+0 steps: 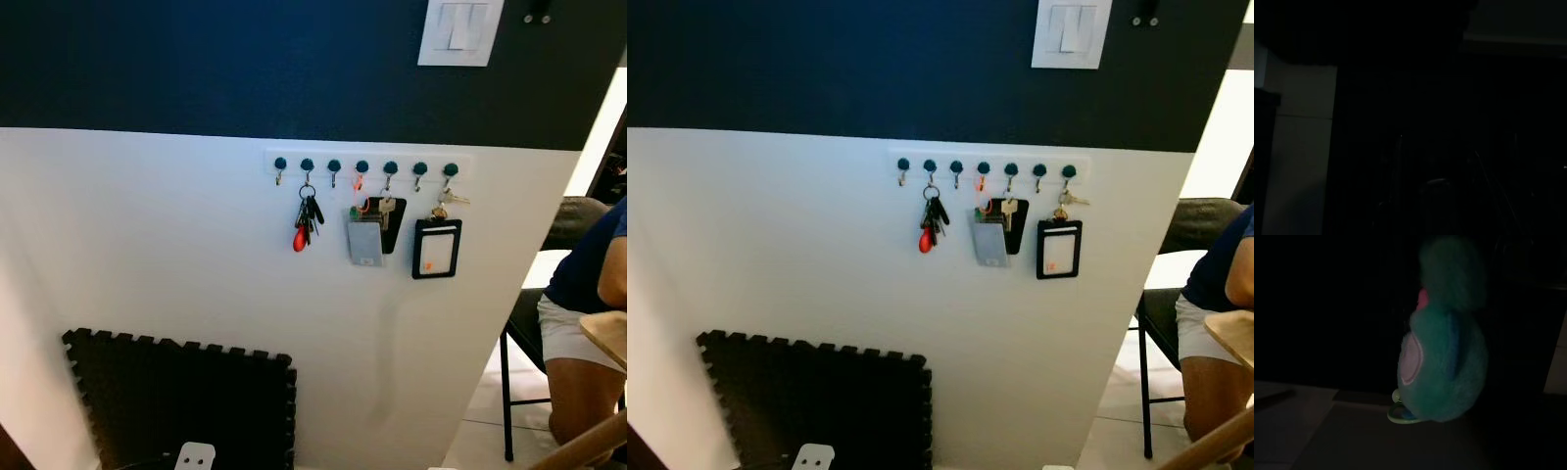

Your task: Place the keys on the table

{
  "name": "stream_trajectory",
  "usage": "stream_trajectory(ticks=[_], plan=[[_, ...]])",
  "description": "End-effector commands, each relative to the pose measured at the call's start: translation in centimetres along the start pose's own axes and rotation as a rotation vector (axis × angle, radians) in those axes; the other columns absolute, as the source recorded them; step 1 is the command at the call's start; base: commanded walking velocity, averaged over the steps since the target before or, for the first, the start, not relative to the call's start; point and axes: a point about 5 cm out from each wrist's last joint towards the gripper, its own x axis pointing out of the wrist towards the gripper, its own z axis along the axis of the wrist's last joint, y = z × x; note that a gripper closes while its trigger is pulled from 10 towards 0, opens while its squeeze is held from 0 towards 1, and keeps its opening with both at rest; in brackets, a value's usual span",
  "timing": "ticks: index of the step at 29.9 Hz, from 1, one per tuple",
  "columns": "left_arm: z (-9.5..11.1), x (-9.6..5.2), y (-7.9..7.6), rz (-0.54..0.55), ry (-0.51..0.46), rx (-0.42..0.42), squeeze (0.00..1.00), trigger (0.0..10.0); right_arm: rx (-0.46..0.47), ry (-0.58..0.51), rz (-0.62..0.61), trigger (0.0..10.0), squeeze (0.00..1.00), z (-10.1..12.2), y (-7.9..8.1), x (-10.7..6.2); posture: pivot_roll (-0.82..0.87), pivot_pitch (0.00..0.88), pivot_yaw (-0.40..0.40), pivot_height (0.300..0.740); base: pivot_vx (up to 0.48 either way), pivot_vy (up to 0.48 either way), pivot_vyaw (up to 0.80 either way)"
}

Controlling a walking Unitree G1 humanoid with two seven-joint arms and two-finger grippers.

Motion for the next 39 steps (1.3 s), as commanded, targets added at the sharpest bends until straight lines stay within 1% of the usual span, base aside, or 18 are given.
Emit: stream_trajectory(ticks=[1,14,17,23,24,28,36,39], plan=[[0.0,0.1,-0.3,-0.013,0.001,0.008,0.00,10.0,0.003,0.013,0.003,10.0,0.00,-0.4,0.1,-0.1,0.06,0.034,0.006,0.740,-0.311,0.000,0.00],[0.5,0.2,-0.5,-0.029,-0.006,0.044,0.00,10.0,0.010,0.018,0.000,10.0,0.00,-0.5,0.2,-0.1,0.05,0.033,0.013,0.740,-0.295,0.000,0.00],[0.5,0.3,-0.6,-0.039,-0.001,0.069,0.00,10.0,0.016,0.019,-0.004,10.0,0.00,-0.5,0.1,-0.1,0.05,0.033,0.019,0.740,0.000,0.000,0.00],[0.6,0.3,-0.7,-0.053,-0.001,0.073,0.00,10.0,0.019,0.020,-0.007,10.0,0.00,-0.6,0.0,-0.2,0.05,0.033,0.019,0.740,0.000,0.000,0.00],[0.6,0.3,-0.9,-0.072,0.002,0.086,0.00,10.0,0.020,0.022,-0.009,10.0,0.00,-0.6,0.0,-0.2,0.05,0.034,0.019,0.740,0.000,0.000,0.00],[0.7,0.3,-1.1,-0.080,0.004,0.095,0.00,10.0,0.020,0.024,-0.010,10.0,0.00,-0.7,0.0,-0.2,0.05,0.036,0.019,0.740,0.000,0.000,0.00],[0.5,0.3,-1.4,-0.096,0.006,0.123,0.00,10.0,0.020,0.025,-0.012,10.0,0.00,-0.7,-0.1,-0.2,0.05,0.038,0.018,0.740,0.000,-0.436,0.00],[0.7,0.3,-1.7,-0.101,-0.024,0.197,0.00,10.0,0.020,0.026,-0.014,10.0,0.00,-0.6,-0.1,-0.2,0.05,0.043,0.017,0.740,0.000,0.000,0.00]])
